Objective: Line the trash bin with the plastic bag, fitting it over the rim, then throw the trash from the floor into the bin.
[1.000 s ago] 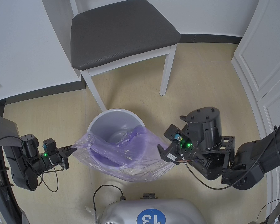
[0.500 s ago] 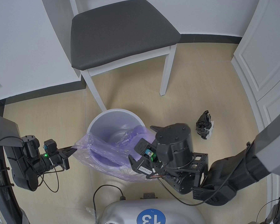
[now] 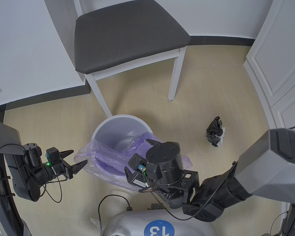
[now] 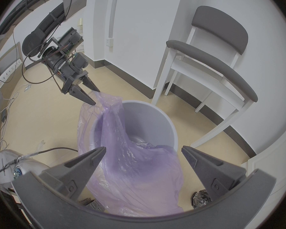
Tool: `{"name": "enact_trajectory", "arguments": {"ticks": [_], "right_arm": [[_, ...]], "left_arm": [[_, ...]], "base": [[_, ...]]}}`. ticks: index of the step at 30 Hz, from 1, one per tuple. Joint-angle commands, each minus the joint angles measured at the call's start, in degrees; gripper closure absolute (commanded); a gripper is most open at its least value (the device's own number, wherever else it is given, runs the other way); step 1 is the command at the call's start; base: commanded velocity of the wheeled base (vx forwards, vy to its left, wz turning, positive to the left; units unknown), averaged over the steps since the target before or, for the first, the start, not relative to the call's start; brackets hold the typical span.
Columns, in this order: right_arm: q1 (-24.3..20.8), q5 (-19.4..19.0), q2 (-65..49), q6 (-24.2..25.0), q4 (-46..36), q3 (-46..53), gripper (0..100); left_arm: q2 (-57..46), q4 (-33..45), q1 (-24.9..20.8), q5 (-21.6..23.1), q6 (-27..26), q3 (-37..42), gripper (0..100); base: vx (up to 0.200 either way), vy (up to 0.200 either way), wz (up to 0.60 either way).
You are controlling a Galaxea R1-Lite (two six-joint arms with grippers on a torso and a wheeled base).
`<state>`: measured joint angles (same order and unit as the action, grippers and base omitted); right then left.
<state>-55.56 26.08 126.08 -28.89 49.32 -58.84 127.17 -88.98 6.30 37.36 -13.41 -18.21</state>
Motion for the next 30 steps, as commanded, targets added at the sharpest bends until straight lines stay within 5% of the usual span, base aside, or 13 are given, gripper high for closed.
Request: {"name": "enact_trajectory", "arguments": {"ticks": [1,10,25,26,30], "right_arm": [[0.0,0.0,1.5,0.0,0.3,-0.6,0],[0.7,0.4,3.0,-0.1,0.3,-2.0,0],[3.0,0.4,6.9,0.0,2.1,-5.1,0],[3.0,0.5,6.9,0.0,2.1,-5.1,100],[3.0,0.4,6.9,0.2,2.4,-5.7,100]], "left_arm": [[-0.9,-1.0,1.3,1.3,-0.3,0.2,0],[-7.4,-1.0,8.6,17.0,-0.4,2.3,0],[-9.7,-1.0,9.7,20.0,-0.4,2.9,0],[-9.6,-1.0,9.7,20.0,-0.4,2.8,0],[-9.6,-1.0,9.7,20.0,-0.4,2.8,0]], "base": [[0.000,0.000,0.00],[0.000,0.000,0.00],[0.000,0.000,0.00],[0.000,0.000,0.00],[0.000,0.000,0.00]]}}
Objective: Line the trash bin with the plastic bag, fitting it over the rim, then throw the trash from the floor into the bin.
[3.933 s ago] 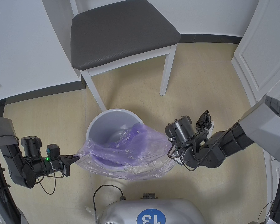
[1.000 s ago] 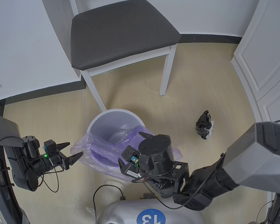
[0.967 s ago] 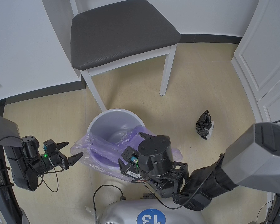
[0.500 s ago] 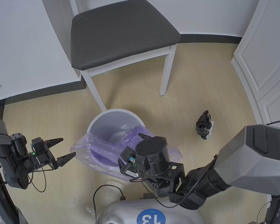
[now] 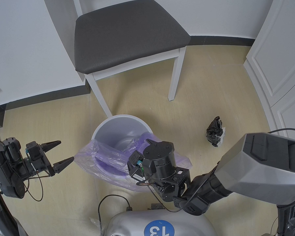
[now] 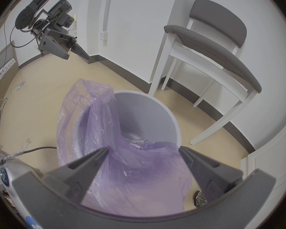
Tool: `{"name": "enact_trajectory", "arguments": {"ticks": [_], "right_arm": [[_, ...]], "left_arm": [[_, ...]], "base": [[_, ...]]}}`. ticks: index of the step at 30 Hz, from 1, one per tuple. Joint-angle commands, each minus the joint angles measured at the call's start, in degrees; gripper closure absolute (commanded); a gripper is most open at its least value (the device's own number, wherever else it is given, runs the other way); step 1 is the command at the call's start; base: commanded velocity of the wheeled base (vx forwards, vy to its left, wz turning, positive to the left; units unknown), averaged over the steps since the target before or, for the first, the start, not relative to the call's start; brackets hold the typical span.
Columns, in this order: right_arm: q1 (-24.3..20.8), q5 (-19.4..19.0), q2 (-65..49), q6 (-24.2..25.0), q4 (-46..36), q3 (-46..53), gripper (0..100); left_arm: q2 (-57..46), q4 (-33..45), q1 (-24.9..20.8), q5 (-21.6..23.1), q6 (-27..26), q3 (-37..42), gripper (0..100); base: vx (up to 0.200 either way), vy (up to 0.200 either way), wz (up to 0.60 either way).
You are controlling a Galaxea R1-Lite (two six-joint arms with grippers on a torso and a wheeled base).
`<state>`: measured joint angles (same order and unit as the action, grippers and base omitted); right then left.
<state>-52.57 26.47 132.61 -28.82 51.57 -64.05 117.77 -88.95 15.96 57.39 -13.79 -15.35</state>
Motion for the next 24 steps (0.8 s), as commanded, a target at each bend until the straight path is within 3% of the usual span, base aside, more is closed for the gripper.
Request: {"name": "enact_trajectory", "arguments": {"ticks": [1,19,24], "right_arm": [[0.0,0.0,0.4,0.2,0.5,-0.8,100],[2.9,0.2,0.4,0.3,1.5,-7.8,100],[3.4,2.3,3.5,2.5,1.7,-14.9,100]], "left_arm": [[-0.2,-1.0,0.0,0.0,0.0,0.0,0],[0.4,-1.0,-0.2,-0.1,-0.1,-0.3,0],[0.7,-1.0,-0.3,-0.1,-0.1,-0.3,0]], "base": [[0.000,0.000,0.00],[0.000,0.000,0.00],[0.000,0.000,0.00]]}}
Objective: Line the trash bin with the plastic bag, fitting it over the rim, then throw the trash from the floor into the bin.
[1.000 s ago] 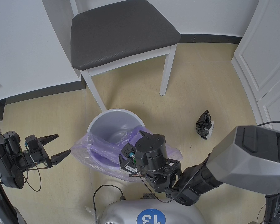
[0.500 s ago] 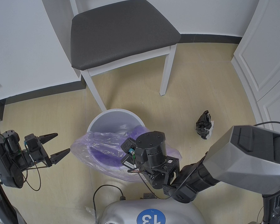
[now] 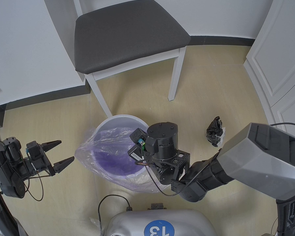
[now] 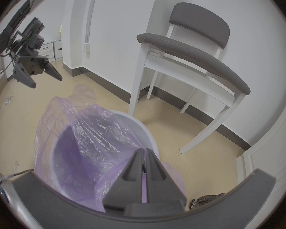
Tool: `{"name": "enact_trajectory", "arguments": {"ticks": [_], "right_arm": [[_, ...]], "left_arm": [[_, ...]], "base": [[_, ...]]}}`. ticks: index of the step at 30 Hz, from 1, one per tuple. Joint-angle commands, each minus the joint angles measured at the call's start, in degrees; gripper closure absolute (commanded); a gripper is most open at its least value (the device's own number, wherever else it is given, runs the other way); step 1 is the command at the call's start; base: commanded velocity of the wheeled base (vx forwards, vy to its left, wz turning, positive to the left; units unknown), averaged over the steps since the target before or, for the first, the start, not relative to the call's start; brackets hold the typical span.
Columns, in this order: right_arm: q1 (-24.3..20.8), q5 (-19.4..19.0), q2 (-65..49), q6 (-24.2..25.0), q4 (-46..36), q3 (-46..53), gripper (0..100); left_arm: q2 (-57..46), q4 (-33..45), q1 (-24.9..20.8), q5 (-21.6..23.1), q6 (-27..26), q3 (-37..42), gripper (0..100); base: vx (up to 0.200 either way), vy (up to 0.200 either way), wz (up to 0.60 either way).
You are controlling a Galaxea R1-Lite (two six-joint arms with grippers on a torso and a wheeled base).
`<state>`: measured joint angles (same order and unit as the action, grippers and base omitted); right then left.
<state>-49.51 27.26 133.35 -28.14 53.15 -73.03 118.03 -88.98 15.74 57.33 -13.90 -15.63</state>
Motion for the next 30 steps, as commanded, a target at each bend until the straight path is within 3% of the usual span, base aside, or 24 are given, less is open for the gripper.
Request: {"name": "enact_trajectory", "arguments": {"ticks": [1,30], "right_arm": [[0.4,1.5,2.8,1.8,0.1,-5.9,100],[-0.6,3.9,14.5,5.3,1.4,-31.8,100]], "left_arm": [[0.4,-1.0,-0.1,0.0,0.0,0.0,0],[0.5,-1.0,-0.2,0.1,-0.5,0.6,0]], "base": [[0.000,0.000,0.00],[0.000,0.000,0.00]]}}
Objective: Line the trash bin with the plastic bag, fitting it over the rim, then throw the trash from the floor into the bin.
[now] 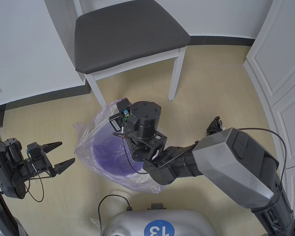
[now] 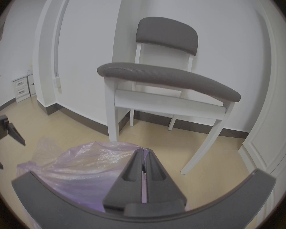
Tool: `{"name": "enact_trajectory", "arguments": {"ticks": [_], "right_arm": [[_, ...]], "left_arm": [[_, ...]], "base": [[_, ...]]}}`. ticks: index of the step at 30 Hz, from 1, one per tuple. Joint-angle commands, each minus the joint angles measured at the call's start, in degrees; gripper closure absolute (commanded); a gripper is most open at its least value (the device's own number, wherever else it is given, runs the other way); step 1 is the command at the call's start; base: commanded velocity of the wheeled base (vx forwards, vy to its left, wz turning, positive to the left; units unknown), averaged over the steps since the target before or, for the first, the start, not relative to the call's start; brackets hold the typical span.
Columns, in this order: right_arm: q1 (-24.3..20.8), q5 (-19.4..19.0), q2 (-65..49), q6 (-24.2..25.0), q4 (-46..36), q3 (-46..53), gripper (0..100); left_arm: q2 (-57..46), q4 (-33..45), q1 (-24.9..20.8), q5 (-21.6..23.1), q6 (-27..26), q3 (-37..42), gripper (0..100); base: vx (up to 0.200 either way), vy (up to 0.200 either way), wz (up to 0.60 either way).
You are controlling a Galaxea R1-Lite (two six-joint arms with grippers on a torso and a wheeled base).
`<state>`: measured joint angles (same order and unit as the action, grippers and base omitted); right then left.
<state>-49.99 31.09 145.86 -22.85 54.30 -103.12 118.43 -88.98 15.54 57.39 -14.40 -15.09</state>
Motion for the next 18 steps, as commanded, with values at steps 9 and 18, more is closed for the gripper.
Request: {"name": "enact_trajectory", "arguments": {"ticks": [9,18], "right_arm": [[-0.1,-0.1,3.9,0.0,0.9,-5.2,100],[-0.2,-0.6,7.9,0.0,1.5,-11.5,100]], "left_arm": [[0.1,-1.0,0.0,0.0,0.0,0.2,0],[0.2,-1.0,-0.1,0.0,0.0,0.2,0]], "base": [[0.000,0.000,0.00],[0.000,0.000,0.00]]}}
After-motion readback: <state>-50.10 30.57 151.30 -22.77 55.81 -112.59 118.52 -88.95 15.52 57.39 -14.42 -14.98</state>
